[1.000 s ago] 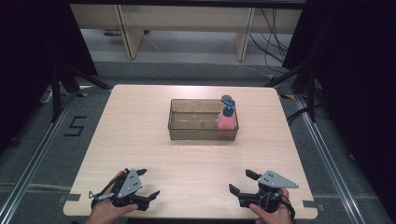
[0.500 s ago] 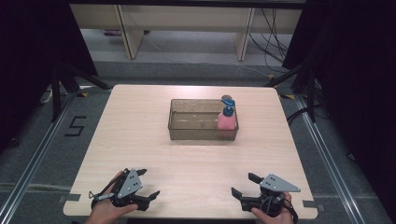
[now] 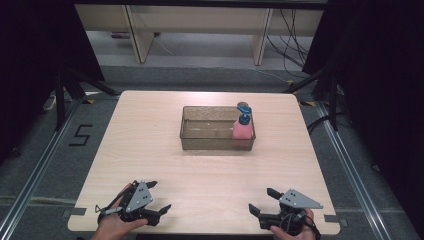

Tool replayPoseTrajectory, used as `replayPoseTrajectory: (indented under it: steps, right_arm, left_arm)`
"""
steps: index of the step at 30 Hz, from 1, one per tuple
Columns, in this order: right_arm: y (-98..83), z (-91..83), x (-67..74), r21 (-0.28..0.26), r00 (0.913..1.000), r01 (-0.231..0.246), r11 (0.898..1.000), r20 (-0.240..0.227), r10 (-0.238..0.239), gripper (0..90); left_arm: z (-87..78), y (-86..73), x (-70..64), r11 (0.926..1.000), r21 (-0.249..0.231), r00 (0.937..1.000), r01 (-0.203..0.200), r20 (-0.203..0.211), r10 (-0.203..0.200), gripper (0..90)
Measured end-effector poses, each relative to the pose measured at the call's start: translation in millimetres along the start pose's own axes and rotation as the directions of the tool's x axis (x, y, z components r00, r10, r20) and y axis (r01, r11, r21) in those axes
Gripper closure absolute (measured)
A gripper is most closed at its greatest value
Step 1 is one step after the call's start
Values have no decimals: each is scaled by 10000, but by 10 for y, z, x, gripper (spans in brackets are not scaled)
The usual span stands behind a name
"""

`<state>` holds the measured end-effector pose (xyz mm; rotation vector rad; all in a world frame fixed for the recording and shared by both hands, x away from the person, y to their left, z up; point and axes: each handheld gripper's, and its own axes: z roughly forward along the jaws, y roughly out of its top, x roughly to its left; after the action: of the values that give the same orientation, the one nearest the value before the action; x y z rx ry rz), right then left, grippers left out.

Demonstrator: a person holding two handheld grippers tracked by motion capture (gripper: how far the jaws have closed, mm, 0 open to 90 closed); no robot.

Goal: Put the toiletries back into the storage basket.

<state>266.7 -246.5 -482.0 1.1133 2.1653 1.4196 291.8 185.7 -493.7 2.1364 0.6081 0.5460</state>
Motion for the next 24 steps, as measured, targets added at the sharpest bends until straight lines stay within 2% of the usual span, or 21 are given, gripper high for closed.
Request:
replayPoseTrajectory:
  steps: [1, 2, 3, 7, 8, 9, 10, 12, 13, 14, 16, 19, 21, 23, 24]
  right_arm:
    - [-3, -33, 53, 346, 9976, -681, 9971, 136, 677, 156]
    - [-3, -24, 21, 239, 9997, -218, 9995, 81, 216, 156]
    - [-4, -24, 12, 192, 10000, -29, 9998, 83, 27, 156]
    - [-13, -22, 25, 149, 10000, 15, 9999, 83, -16, 155]
    - [-17, -21, 34, 140, 10000, -65, 9999, -42, 66, 155]
    - [-18, -21, 38, 150, 9999, -87, 9998, -82, 88, 156]
    - [-20, -37, 61, 410, 9994, -340, 9986, -35, 341, 156]
    - [-21, -28, 38, 301, 10000, 66, 9995, 17, -67, 156]
    - [-22, -28, 38, 307, 9999, 105, 9995, 59, -107, 156]
    - [-26, -19, 42, 193, 10000, 67, 9998, 27, -68, 156]
    - [-27, -21, 47, 343, 9999, 96, 9994, 56, -98, 156]
    - [-30, -8, 50, 416, 9999, 155, 9990, -73, -152, 156]
    - [-32, -7, 59, 469, 9999, 58, 9989, -95, -53, 155]
    - [-33, -6, 61, 525, 9999, 45, 9986, -94, -40, 156]
    - [-36, -8, 79, 634, 9998, -175, 9978, -113, 183, 156]
  left_arm:
    - [0, 0, 0, 10000, 3, 10000, -2, 3, 2, 148]
    - [0, 0, -1, 10000, 2, 10000, -1, 4, 1, 148]
    - [1, 0, -2, 10000, -10, 10000, -1, -6, 1, 148]
    - [0, -1, -2, 10000, 65, 10000, -73, -57, 74, 149]
    - [7, -4, -8, 10000, -11, 10000, -24, -57, 24, 149]
    - [0, -2, 1, 9998, 110, 9998, -176, -88, 177, 149]
    - [-6, 0, 4, 9996, 184, 9998, -196, -44, 196, 149]
    - [-1, -2, -1, 9999, 129, 9999, -109, 56, 108, 148]
    - [9, -4, -11, 10000, -1, 10000, 46, 38, -46, 149]
    - [12, -5, -13, 10000, -23, 10000, 31, -17, -31, 149]
    - [2, -3, -1, 9998, 141, 9999, -164, 8, 164, 148]
    - [3, -4, -1, 9998, 141, 9999, -165, 12, 164, 149]
    - [11, -6, -11, 10000, 24, 10000, -7, -3, 7, 148]
    - [1, -4, 0, 9997, 146, 9999, -172, -3, 172, 149]
    - [13, -7, -14, 10000, -8, 10000, 35, -17, -35, 149]
